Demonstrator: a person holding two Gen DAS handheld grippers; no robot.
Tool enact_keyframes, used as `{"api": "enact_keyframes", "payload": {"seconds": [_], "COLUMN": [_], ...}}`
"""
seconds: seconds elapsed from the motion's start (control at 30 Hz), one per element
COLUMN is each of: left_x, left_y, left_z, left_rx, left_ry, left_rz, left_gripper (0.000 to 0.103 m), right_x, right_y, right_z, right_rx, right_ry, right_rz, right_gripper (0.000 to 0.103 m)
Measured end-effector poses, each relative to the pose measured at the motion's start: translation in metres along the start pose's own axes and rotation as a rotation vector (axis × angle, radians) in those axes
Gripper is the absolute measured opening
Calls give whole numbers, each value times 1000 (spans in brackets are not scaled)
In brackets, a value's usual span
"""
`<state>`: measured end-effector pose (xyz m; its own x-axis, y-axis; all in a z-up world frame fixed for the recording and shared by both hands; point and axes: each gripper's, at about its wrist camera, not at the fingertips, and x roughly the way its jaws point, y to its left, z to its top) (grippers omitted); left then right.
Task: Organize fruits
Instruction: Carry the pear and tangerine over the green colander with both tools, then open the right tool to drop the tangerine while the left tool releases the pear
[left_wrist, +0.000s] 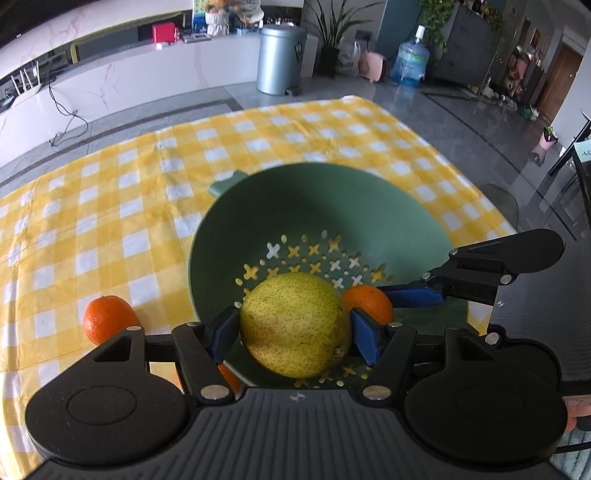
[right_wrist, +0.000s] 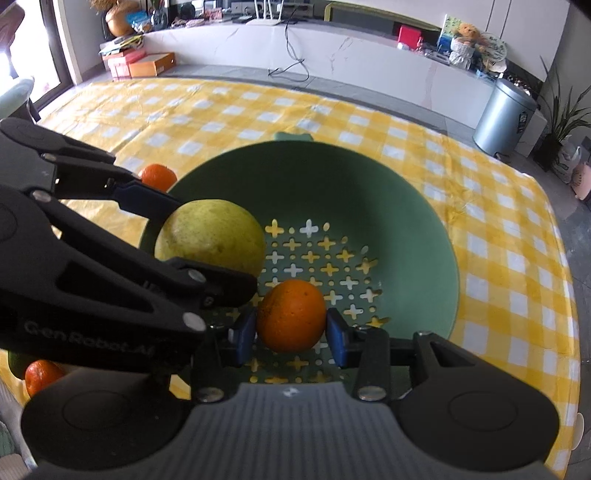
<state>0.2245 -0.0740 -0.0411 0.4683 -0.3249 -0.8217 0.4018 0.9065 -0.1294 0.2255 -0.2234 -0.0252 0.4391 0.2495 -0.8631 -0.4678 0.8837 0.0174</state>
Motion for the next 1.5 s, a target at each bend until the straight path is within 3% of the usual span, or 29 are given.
{"api": "enact_keyframes", "payload": {"seconds": [0.17, 0.83, 0.93, 1.07, 1.23, 1.33, 1.5], "left_x": [5, 7, 7, 8, 4, -5, -24], "left_y": [1, 2, 3, -2, -2, -6, -16], "left_z": [3, 5, 6, 4, 2, 4, 11], "left_rx": [10, -35, -55, -27, -58, -34, -27], "left_ry": [13, 45, 45, 46, 41, -16, -58], "left_rz": [-1, -27, -34, -5, -27, -17, -21], "left_gripper": [75, 76, 76, 76, 76, 84, 88], "right_x": [6, -1, -6, -8, -15, -18, -29], "right_y": [-6, -2, -7, -12, -10, -11, -15], "right_z": [-1, -2, 0, -1, -4, -4, -4], "right_rx": [39, -32, -22, -9, -18, 5, 41], "right_ry": [38, 78, 71, 87, 72, 53, 31], "right_rz": [48, 1, -15, -5, -24, -40, -33], "right_gripper": [39, 40, 51, 52, 54, 64, 65]}}
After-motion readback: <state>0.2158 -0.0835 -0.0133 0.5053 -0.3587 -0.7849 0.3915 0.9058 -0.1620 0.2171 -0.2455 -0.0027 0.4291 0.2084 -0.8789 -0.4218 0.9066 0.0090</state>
